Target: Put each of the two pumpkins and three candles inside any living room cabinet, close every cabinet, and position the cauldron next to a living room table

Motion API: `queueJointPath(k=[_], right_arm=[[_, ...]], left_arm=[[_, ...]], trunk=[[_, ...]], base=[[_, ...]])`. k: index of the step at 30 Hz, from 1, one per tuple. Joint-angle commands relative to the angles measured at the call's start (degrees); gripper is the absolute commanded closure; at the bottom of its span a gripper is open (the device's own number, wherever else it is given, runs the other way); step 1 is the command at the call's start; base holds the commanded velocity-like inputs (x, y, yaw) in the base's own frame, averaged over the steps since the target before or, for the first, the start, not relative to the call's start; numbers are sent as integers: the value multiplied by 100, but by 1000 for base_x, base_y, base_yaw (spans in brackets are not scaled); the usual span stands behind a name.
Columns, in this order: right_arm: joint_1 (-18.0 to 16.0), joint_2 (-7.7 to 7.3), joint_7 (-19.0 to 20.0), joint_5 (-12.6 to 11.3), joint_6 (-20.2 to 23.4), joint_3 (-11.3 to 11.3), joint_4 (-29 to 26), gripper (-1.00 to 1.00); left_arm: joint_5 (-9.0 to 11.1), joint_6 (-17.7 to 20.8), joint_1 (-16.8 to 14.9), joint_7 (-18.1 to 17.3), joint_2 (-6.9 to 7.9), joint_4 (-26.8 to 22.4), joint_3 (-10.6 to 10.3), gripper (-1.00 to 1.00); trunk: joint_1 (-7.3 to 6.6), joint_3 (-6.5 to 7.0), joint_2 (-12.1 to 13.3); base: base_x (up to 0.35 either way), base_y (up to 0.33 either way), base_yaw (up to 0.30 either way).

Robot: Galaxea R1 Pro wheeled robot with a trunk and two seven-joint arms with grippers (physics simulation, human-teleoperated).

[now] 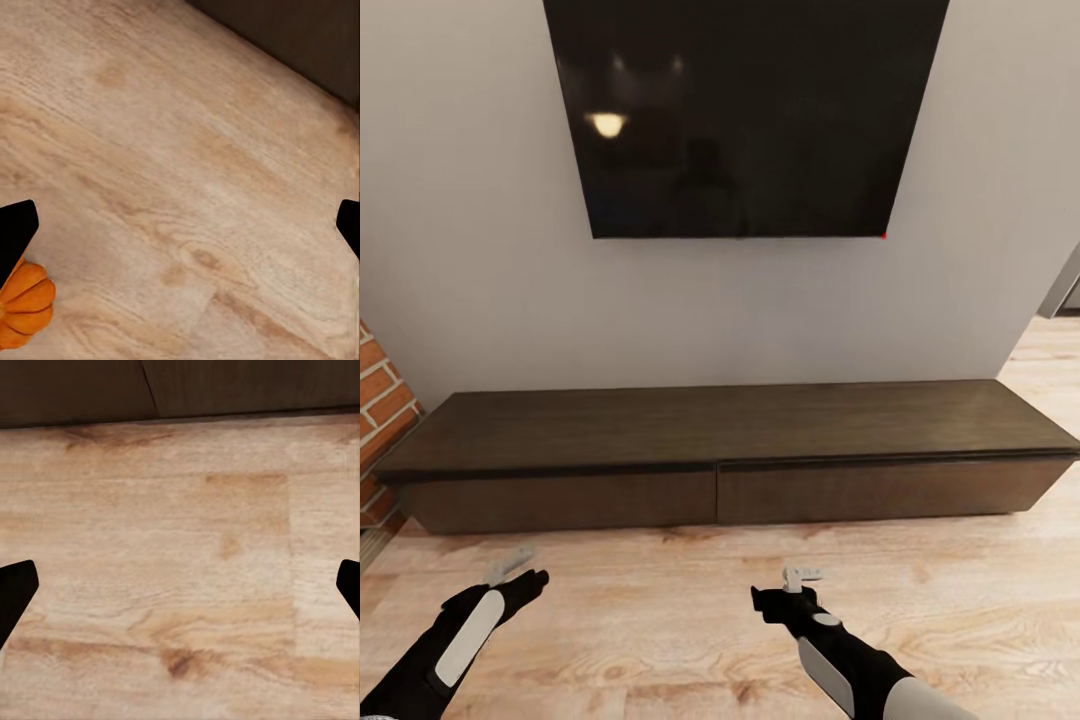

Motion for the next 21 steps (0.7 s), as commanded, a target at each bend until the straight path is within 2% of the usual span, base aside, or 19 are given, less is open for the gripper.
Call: queueJointPath(k=[1, 4, 6, 7, 13, 21], right_arm=[[-7, -5, -28, -47, -5, 47, -16, -100], [-8, -6, 22, -51, -2, 45, -43, -100], [-7, -6, 34, -51, -4, 45, -47, -100], [-9, -7, 43, -52, -7, 45, -53, -100], [-10, -7, 54, -52, -7, 45, -64, -100], [-7, -12, 58, -52, -5, 45, -72, -100]], left_arm=[[60, 4, -5, 58, 7, -38, -16, -100], [53, -33, -11, 39, 21, -133, 39, -100], [46, -44, -9, -103, 42, -147, 115, -100], [-6, -52, -6, -612, 101, -128, 232, -100], [-49, -56, 9, -1382, 193, -119, 259, -100], [-56, -62, 13, -1530, 201, -177, 218, -100]], trunk=[[22, -24, -44], [88, -78, -164], [132, -113, -245], [154, -131, -285], [285, -239, -525], [461, -383, -846]], base=[[0, 0, 0], [0, 0, 0], [0, 0, 0], [0, 0, 0], [0, 0, 0], [0, 0, 0]])
